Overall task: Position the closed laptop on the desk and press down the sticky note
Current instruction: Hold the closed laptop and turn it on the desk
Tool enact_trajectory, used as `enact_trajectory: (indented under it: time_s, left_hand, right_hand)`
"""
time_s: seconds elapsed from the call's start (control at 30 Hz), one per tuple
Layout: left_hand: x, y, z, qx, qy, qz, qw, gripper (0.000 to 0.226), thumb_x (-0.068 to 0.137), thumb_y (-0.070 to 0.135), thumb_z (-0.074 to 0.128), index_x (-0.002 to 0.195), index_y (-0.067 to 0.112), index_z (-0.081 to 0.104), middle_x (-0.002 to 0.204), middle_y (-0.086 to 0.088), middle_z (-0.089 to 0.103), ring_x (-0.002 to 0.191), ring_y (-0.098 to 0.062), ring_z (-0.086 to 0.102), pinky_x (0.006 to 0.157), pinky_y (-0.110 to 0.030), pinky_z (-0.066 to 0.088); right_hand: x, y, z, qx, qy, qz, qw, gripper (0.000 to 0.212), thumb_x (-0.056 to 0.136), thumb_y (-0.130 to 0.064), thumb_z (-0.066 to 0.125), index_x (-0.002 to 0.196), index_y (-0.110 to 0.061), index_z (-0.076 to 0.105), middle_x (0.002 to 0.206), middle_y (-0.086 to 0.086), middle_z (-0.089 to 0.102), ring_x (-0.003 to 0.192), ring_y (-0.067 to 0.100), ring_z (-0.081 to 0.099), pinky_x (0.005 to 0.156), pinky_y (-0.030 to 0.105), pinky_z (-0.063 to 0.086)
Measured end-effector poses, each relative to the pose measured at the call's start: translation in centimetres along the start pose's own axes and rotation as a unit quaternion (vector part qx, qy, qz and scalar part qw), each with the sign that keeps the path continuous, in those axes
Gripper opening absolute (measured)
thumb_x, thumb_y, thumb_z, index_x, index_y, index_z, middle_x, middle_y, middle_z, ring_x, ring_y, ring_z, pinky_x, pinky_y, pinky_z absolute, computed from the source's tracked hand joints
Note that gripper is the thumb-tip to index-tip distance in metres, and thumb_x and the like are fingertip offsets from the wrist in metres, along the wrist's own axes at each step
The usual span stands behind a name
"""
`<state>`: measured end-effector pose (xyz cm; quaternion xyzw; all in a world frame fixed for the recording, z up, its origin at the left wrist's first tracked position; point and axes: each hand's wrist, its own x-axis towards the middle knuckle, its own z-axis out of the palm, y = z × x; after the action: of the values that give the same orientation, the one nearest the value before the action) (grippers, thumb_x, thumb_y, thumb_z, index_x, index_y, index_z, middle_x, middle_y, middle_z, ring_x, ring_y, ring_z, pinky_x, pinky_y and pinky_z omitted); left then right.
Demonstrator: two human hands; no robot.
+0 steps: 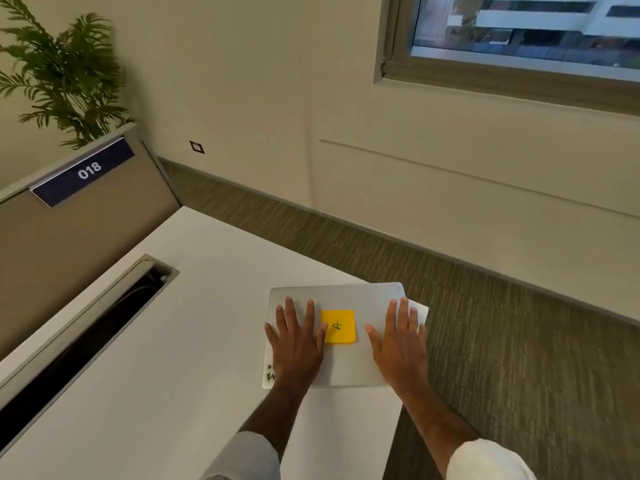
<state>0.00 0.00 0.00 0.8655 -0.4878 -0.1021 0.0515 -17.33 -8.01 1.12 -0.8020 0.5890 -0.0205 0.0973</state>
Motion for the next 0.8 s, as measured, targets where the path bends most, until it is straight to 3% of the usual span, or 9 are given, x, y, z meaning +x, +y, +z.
enact_trajectory:
  time_s: [0.17, 0.43, 0.8]
  left_hand:
    - [0.3, -1.5, -0.1, -0.005, -0.006, -0.044, 0.999, 0.065, 0.103, 0.061, 0.014, 0.161, 0.035, 0.006, 0.17, -0.014, -0.003, 0.155, -0.04, 0.008, 0.121, -0.061, 0.017]
    - [0.7, -2.2, -0.9, -0.013, -0.002, -0.098, 0.995, 0.058, 0.101, 0.063, 0.021, 0.152, 0.034, 0.024, 0.164, -0.02, 0.011, 0.137, -0.038, 0.037, 0.104, -0.053, 0.046]
    - [1.2, -1.4, -0.3, -0.041, -0.01, -0.158, 0.986, 0.07, 0.094, 0.076, 0.027, 0.151, 0.037, 0.026, 0.145, -0.016, 0.037, 0.125, -0.032, 0.045, 0.098, -0.049, 0.048]
  right_hand:
    - [0.7, 0.9, 0.2, -0.02, -0.003, 0.043, 0.999, 0.094, 0.085, -0.069, -0.007, 0.155, -0.012, 0.016, 0.163, 0.015, 0.018, 0.143, 0.036, 0.033, 0.11, 0.051, 0.041]
    - [0.9, 1.4, 0.9, -0.039, -0.008, 0.041, 0.998, 0.08, 0.093, -0.066, 0.016, 0.152, -0.012, 0.023, 0.152, 0.015, 0.037, 0.129, 0.03, 0.047, 0.098, 0.043, 0.048]
    - [1.7, 1.1, 1.4, -0.01, -0.007, 0.072, 0.997, 0.081, 0.091, -0.069, 0.019, 0.151, -0.014, 0.024, 0.142, 0.013, 0.042, 0.122, 0.028, 0.048, 0.09, 0.042, 0.054]
